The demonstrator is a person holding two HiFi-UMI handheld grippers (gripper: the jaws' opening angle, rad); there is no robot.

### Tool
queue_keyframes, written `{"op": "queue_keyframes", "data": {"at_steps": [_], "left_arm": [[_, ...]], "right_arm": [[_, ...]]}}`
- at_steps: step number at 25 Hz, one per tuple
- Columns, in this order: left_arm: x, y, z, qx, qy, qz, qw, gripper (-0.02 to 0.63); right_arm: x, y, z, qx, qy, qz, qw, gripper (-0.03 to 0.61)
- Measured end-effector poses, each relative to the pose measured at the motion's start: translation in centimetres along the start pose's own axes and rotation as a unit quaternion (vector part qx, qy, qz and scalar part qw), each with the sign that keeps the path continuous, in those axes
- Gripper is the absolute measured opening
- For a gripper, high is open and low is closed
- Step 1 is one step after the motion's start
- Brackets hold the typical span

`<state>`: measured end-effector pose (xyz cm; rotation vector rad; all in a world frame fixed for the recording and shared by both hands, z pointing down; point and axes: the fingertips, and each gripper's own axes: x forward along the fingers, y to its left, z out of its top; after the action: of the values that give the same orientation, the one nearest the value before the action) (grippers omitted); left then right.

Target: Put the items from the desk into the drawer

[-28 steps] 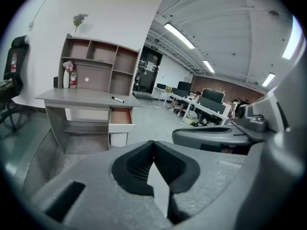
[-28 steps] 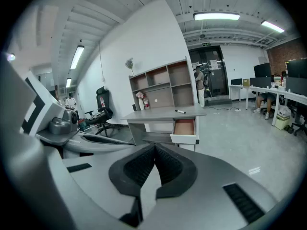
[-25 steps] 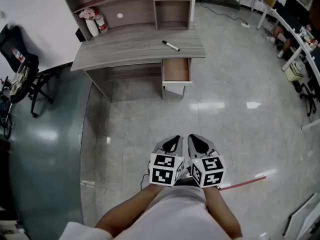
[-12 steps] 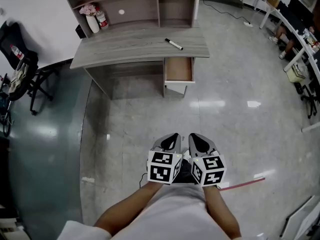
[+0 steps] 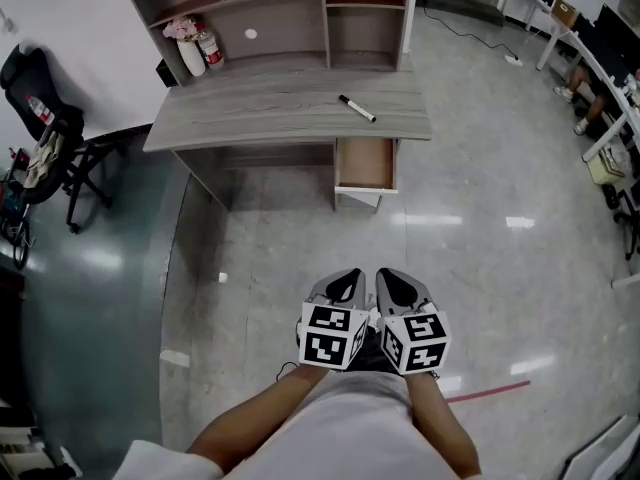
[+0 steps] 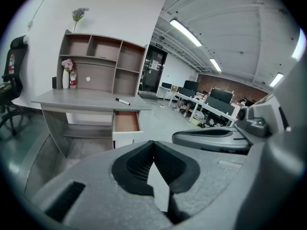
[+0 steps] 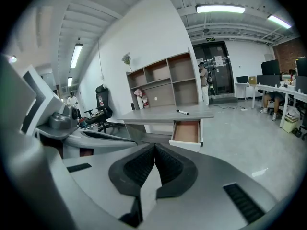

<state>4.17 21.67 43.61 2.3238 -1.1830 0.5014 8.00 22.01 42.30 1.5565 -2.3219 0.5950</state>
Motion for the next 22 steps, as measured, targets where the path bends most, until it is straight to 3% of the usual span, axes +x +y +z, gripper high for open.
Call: {"op": "queue_keyframes", "data": {"at_steps": [12,22], "left_arm": [[9.1,1.7,5.1,0.005,0.026,0.018,0.9995,0.003],[13.3,3.3,8.6,0.005,0.034,0.051,0.9981,0.003]], "right_arm": [[7.0,-7.1,3.9,0.028,0.007,0.023,0.999,0.002],[11.3,-10.1,6.7,0.035,0.013,0.058,0.998,0.002]]}}
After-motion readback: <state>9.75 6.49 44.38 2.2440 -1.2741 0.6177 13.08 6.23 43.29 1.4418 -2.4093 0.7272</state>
